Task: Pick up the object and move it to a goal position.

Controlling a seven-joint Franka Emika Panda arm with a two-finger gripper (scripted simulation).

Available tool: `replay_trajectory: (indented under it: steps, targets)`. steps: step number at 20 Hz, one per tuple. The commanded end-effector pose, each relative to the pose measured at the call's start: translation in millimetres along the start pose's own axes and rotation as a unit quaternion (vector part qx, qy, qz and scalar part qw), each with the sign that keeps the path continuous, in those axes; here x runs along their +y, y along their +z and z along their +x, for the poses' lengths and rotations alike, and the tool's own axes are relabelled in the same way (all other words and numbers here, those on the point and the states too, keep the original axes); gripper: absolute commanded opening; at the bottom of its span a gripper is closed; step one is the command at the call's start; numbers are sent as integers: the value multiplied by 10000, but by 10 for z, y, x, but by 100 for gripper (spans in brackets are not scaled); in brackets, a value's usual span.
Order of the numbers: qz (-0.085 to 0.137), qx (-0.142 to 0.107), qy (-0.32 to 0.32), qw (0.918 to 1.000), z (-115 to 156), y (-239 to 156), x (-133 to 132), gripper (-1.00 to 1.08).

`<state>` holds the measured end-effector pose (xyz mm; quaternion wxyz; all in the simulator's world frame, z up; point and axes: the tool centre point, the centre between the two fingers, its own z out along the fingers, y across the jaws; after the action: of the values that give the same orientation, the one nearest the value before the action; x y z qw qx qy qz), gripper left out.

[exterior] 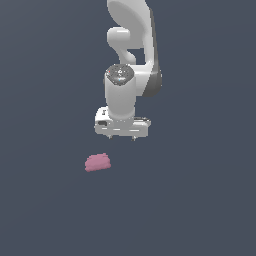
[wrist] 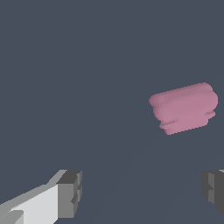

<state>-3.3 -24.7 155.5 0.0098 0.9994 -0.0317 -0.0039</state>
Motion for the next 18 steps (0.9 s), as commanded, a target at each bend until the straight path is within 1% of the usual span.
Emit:
replay_trajectory:
  steps: [1, 10, 14, 18]
  targets:
    - [0, 0, 0, 10000, 0, 0, 0, 100]
    - [84, 145, 69, 9998, 71, -211, 6, 100]
    - [83, 143, 68, 9998, 70, -209, 6, 100]
    - [91, 136, 205, 9997, 83, -185, 28, 100]
